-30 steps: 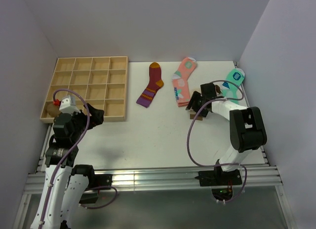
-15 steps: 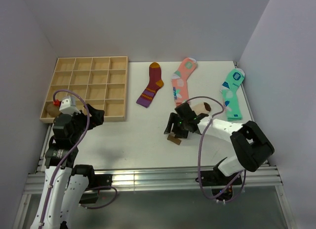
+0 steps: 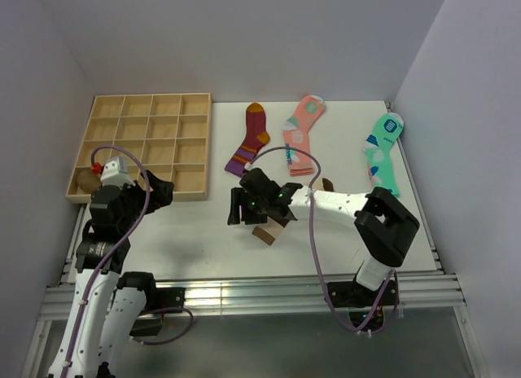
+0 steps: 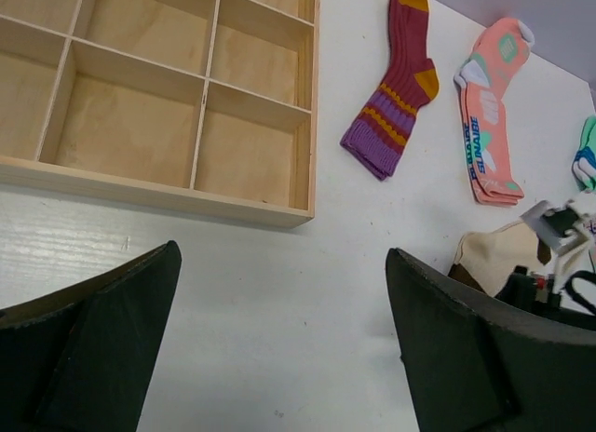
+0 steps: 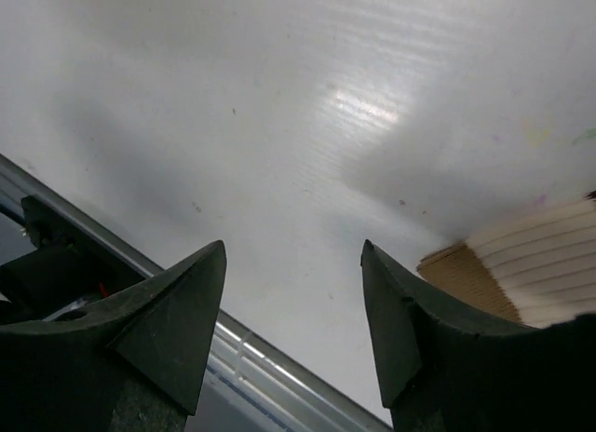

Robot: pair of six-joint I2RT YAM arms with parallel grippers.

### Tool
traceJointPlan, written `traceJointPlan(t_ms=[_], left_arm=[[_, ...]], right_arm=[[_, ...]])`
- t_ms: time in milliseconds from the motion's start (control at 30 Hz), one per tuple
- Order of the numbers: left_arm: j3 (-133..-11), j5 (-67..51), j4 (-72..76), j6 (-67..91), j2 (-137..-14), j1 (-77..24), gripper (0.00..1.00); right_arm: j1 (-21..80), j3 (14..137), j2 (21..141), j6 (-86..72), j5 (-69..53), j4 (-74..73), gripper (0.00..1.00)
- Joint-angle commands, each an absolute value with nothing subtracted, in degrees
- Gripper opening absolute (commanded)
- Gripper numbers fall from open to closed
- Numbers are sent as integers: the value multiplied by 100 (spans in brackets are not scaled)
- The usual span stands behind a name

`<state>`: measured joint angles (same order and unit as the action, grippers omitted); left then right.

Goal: Roll the socks
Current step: Adjust the sock at the center of the board, then roll the sock at the center of the board.

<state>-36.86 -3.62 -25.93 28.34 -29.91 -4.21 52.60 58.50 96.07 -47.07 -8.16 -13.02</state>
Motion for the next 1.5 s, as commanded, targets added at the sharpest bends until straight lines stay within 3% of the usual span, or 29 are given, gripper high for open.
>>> traceJointPlan(t_ms=[0, 167, 233, 367, 633, 867, 1200, 1467], left_arm=[[-3735, -474, -2356, 2935, -3146, -439, 98], [-3709, -983, -2390, 3392, -3365, -439, 96], [-3648, -1186, -2443, 3682, -3445, -448, 95], [-3411, -1424, -2347, 4130, -3463, -510, 94], [-2971, -1222, -1908, 4737, -3586, -1010, 93], [-2760, -695, -1521, 4895, -4007, -1634, 93], [-2847, -44, -1890, 4711, -3964, -1687, 93], [-2856, -26, -1951, 4720, -4061, -1687, 94]], right_arm=[[5238, 6100, 9203, -3887, -63, -1669, 67], [5229, 5802, 8790, -2973, 738, -2074, 64], [5238, 5503, 8676, -2647, 581, -1926, 54], [5326, 4993, 8394, -2198, 527, -1776, 46], [5467, 4473, 7980, -2074, 763, -1503, 45], [5467, 4878, 8797, -1820, 765, -1222, 45], [5783, 5702, 9825, -1626, 325, -1142, 45], [6117, 6004, 9493, -1398, 659, -1389, 45]])
